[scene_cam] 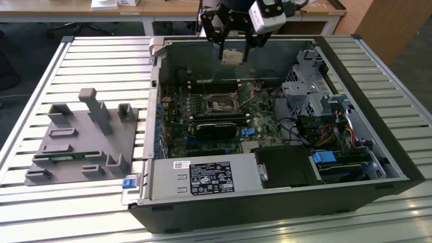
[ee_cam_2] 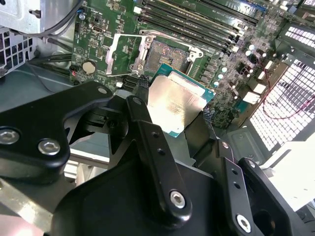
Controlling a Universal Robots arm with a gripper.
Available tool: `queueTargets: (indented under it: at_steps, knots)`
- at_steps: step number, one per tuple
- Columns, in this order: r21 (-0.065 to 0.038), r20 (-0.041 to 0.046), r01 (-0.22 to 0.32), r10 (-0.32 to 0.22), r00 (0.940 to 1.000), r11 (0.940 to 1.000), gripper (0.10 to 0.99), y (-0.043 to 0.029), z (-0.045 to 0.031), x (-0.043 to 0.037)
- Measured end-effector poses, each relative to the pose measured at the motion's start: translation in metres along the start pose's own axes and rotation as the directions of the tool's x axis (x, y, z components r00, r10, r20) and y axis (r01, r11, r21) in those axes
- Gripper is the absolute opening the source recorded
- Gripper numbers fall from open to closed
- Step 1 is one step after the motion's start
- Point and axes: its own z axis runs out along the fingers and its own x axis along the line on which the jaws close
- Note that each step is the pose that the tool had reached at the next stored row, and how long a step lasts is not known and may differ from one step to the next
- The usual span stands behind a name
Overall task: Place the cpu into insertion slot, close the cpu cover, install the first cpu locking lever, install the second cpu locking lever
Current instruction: 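Place the cpu into insertion slot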
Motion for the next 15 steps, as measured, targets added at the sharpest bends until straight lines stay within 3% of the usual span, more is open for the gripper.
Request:
queueTargets:
  at_steps: [15]
  knots:
    - [0.0, 0.001, -0.012, 0.012, 0.9999, 0.9999, 0.541, 0.0, 0.0, 0.0002]
